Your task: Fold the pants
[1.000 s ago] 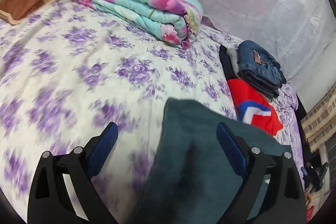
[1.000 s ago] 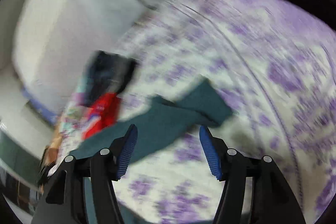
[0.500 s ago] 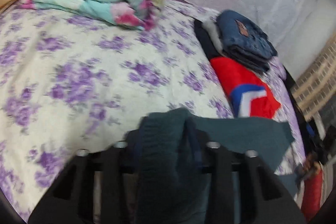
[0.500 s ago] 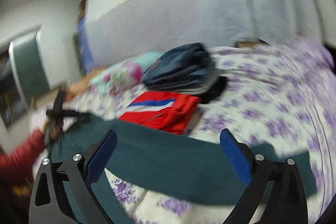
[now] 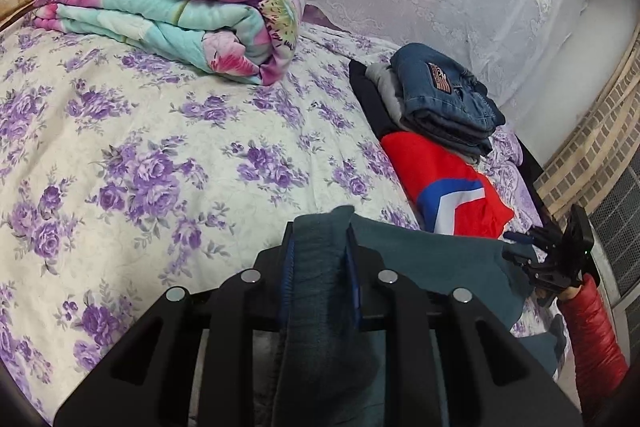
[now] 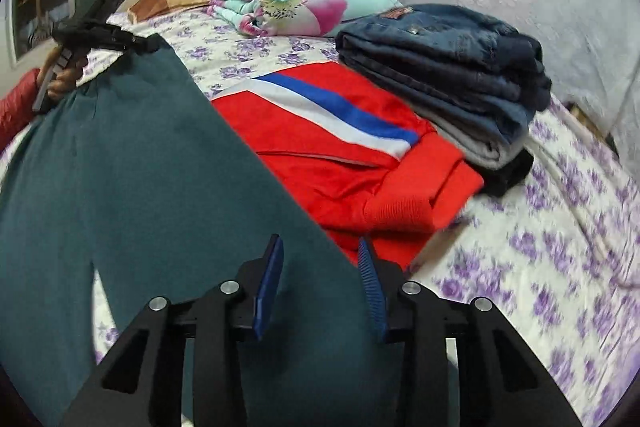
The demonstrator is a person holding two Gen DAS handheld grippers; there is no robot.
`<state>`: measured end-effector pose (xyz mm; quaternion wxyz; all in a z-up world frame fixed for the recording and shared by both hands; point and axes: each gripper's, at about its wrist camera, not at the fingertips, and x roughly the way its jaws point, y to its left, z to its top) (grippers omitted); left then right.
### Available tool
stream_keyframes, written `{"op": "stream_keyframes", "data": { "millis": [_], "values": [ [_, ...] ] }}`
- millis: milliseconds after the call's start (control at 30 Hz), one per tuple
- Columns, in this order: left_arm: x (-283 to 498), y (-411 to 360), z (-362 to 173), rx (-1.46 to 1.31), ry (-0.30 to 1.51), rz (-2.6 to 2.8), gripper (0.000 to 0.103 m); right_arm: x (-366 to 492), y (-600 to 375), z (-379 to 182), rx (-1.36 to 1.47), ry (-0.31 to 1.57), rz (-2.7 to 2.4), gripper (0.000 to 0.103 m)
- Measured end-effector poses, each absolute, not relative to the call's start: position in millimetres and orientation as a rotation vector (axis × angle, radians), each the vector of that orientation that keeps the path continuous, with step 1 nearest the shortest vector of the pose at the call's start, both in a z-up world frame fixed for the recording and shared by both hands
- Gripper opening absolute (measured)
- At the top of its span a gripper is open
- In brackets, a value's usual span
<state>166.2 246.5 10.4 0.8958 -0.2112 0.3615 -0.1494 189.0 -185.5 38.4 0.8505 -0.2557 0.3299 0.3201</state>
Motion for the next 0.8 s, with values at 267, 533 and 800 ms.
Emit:
{"op": "stream_keyframes", "data": {
  "millis": [267,533,800],
  "values": [
    [161.9,248.3,13.0,-0.441,0.720,-0.302,0.020,174.1,-176.0,37.7,-0.645,0.675,0.592,0.003],
    [96.1,265.9,42.7,-0.476,0.549,-0.324,0.020,43.8,-174.1,100.9,-0.621,0.478,0.562,0.003],
    [-23.8,297.6,-2.6,-0.608,0.641,-0.236,0.064,-81.3,-174.4,58.8,-0.598,0.492,0.633,0.003]
  ]
}}
